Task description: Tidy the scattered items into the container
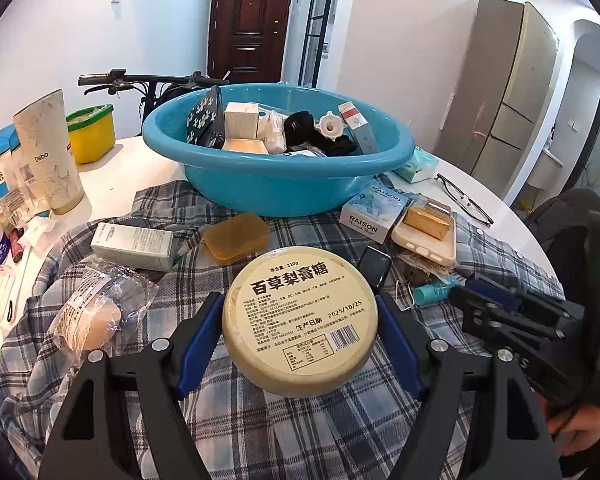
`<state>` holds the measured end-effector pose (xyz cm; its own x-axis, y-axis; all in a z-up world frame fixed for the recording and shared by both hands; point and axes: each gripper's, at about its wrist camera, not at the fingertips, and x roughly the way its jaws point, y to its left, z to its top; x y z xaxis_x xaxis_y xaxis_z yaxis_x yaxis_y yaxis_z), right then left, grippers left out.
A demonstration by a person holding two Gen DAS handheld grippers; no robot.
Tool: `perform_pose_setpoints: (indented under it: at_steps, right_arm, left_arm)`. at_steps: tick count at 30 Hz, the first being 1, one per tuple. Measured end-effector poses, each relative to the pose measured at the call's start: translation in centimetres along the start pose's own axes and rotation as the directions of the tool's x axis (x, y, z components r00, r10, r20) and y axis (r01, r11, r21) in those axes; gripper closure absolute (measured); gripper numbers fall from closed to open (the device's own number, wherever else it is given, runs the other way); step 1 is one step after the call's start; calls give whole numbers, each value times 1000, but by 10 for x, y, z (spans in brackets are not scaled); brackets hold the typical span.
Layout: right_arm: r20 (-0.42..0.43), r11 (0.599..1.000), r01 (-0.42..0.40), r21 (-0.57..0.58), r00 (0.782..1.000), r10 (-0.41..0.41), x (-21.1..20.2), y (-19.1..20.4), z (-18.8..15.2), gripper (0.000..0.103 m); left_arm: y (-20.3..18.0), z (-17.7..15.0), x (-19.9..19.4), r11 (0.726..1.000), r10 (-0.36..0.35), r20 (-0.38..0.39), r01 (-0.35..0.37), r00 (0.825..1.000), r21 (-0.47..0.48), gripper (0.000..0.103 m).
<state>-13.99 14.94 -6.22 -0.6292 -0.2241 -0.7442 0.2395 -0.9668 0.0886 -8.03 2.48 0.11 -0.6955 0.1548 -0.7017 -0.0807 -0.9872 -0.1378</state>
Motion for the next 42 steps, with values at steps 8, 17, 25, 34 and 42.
perform_pose_setpoints:
  at_steps: [8,17,25,34,42]
  right_arm:
    - [30,998,71,2,997,-71,19,-12,20,12]
    - [-13,999,44,21,999,-44,52,-16,31,12]
    - [-46,999,-32,39,998,34,59,-20,29,49]
    - [-34,998,-69,14,997,70,28,-9,14,71]
    - [-36,994,-113,-10,993,112,4,6,-3,61]
  left_arm:
    - [2,2,6,1000,5,-8,-6,1000,-13,26]
    - [1,8,22,1000,18,-26,-19,999,-10,26]
    - [3,8,29,1000,16,-41,-17,999,-23,26]
    - [0,6,17,1000,1,-22,-1,1000,-14,26]
    - [0,2,6,1000,-5,-11,4,1000,-18,26]
